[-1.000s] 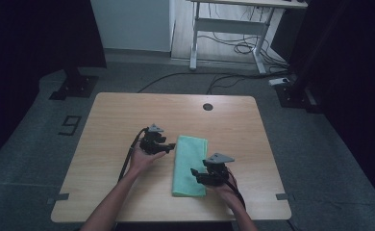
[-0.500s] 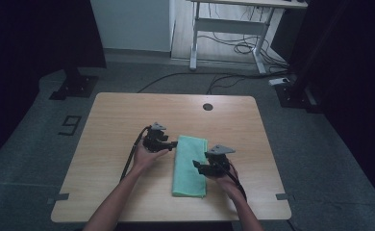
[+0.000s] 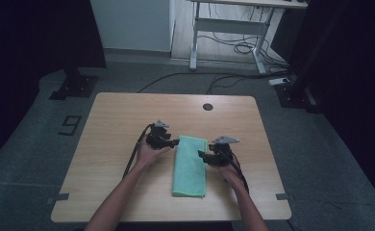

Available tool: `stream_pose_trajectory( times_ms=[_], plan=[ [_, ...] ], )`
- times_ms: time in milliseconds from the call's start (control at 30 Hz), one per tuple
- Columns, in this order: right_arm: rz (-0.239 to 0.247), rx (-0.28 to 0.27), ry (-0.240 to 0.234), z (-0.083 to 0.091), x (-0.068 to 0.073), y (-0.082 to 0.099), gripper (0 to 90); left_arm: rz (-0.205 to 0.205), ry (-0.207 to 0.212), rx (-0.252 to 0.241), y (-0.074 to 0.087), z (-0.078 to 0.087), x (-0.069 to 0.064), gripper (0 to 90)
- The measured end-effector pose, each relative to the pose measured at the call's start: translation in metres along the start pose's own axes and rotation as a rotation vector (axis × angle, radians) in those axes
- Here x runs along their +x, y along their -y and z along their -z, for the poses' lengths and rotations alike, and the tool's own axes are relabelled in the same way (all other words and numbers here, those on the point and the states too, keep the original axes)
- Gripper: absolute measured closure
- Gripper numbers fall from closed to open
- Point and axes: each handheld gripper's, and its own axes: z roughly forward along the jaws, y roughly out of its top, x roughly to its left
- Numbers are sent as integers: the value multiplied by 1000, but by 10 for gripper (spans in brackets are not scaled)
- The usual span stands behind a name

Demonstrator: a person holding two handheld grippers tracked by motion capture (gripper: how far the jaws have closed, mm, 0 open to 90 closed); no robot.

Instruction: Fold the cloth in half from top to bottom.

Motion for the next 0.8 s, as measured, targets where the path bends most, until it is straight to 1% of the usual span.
stream_pose_trajectory(
  times_ms=[67, 100, 167, 267, 333, 400, 467, 500, 567, 733, 767, 800],
  plan=[
    [-4, -2, -1, -1, -2, 0, 391, -1, -1, 1, -1, -2, 0, 456],
    [-14, 6, 2, -3, -6, -1, 389, -1, -2, 3, -3, -5, 0, 456],
    [-5, 9, 15, -5, -8, -3, 389, -8, -3, 9, -5, -8, 0, 455],
    [-10, -8, 12, -6, -11, -9, 400, -5, -6, 3, -6, -12, 0, 456],
    [-13, 1, 14, -9, -13, -12, 395, -5, -9, 6, -6, -15, 0, 457],
    [-14, 7, 24, -12, -15, -15, 395, -2, -9, 12, -6, -19, 1, 460],
    [-17, -1, 22, -15, -17, -18, 400, -8, -10, 23, -7, -22, 1, 459],
    [-23, 11, 21, -17, -18, -19, 396, -8, -10, 24, -8, -23, 1, 459],
    [-19, 22, 34, -21, -20, -20, 396, -17, -10, 24, -10, -24, 0, 459],
    [-39, 24, 45, -29, -24, -25, 400, -17, -9, 31, -13, -26, 1, 461],
    [-43, 36, 44, -31, -25, -25, 400, -11, -10, 31, -13, -27, 2, 462],
    [-43, 36, 44, -31, -25, -25, 400, -11, -10, 31, -13, -27, 2, 466]
  ],
)
